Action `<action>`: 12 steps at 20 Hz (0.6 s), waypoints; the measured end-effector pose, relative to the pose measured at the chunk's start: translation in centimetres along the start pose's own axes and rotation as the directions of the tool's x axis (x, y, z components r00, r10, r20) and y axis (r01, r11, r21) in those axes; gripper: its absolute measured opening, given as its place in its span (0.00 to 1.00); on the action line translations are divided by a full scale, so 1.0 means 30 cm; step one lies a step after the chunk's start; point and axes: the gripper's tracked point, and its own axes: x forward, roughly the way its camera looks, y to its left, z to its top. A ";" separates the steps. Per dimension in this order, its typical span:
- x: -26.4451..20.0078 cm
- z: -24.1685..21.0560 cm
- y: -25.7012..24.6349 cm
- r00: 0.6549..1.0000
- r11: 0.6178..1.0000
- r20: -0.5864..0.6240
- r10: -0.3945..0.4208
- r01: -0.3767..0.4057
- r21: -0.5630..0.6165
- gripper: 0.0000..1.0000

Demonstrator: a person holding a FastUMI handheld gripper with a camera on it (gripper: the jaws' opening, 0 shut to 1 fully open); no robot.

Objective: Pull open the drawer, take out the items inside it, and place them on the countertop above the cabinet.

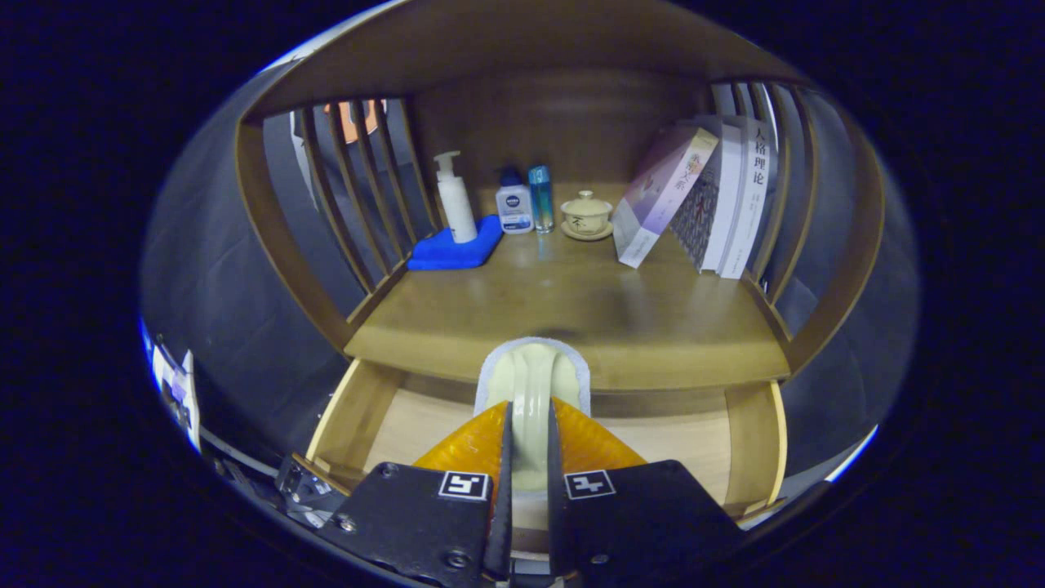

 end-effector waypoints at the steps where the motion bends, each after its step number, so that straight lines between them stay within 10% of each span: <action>1: 0.014 0.031 -0.001 1.000 1.000 0.006 -0.006 0.006 0.000 0.21; 12: 0.183 0.250 -0.066 0.997 0.997 0.000 -0.071 0.071 0.044 0.21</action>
